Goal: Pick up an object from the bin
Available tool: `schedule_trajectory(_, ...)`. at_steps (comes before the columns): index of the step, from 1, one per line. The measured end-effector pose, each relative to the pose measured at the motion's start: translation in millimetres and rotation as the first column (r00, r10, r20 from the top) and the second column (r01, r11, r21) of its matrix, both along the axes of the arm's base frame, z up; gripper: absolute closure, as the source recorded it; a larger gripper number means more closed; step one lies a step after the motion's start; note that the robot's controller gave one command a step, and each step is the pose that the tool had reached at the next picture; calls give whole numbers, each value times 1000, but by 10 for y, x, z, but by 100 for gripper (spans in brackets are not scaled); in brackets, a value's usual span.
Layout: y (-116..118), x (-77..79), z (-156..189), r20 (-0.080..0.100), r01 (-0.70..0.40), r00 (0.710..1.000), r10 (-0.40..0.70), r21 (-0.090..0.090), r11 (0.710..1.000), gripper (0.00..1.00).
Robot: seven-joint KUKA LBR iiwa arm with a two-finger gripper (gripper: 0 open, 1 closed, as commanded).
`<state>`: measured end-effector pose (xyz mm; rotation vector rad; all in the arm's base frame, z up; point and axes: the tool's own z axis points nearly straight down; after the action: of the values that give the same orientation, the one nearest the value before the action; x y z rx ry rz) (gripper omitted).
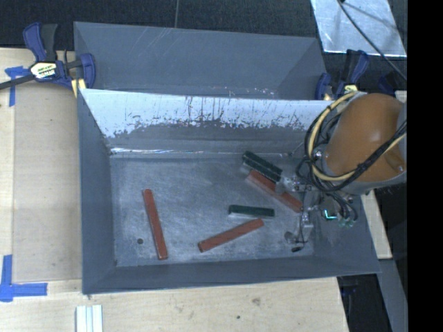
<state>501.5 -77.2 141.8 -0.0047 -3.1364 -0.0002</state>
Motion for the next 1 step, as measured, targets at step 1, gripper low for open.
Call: schedule_trajectory(1,753,-141,-706,22,-102,995,102,-1,995,0)
